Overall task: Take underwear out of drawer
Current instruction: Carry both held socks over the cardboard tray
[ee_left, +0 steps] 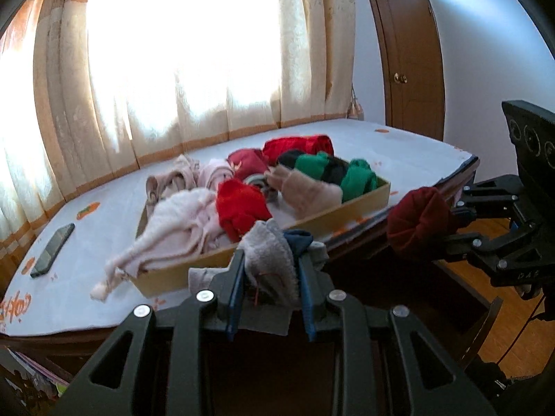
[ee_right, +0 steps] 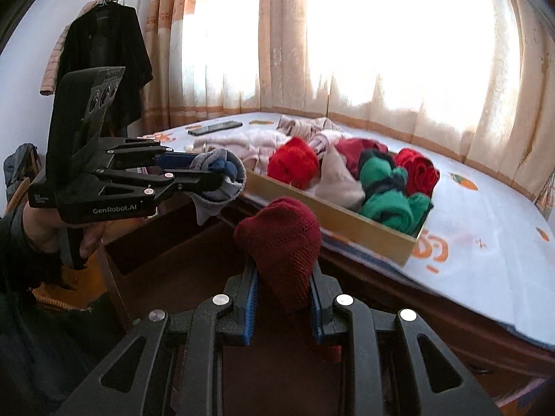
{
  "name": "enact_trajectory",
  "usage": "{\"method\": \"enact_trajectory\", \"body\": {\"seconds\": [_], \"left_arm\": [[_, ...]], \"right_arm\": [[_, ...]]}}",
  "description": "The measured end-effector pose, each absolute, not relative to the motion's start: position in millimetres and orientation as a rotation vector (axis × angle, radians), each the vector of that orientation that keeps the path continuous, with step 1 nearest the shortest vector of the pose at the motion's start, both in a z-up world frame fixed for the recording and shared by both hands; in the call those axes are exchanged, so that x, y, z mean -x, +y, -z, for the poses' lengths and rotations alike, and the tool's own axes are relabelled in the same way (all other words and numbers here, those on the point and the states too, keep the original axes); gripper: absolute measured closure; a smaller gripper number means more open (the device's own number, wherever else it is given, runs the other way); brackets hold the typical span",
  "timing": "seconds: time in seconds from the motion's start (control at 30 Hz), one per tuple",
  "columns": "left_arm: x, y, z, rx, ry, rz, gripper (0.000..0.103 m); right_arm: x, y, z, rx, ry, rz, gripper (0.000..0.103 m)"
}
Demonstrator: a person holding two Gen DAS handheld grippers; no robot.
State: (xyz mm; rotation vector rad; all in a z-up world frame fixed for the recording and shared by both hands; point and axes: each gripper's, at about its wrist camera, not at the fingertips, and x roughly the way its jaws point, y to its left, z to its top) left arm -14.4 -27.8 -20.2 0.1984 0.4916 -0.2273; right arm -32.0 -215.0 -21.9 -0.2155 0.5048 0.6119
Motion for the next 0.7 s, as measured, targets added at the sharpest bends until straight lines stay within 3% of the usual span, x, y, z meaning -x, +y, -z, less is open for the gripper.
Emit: {"method": "enact_trajectory", "body": {"seconds": [0.7], "left_arm": [[-55, -26, -23, -0.261, 0.472, 0.217, 0.076]], "right_arm": [[-51, -211, -39, 0.156, 0.491, -0.547, 0.076]]}}
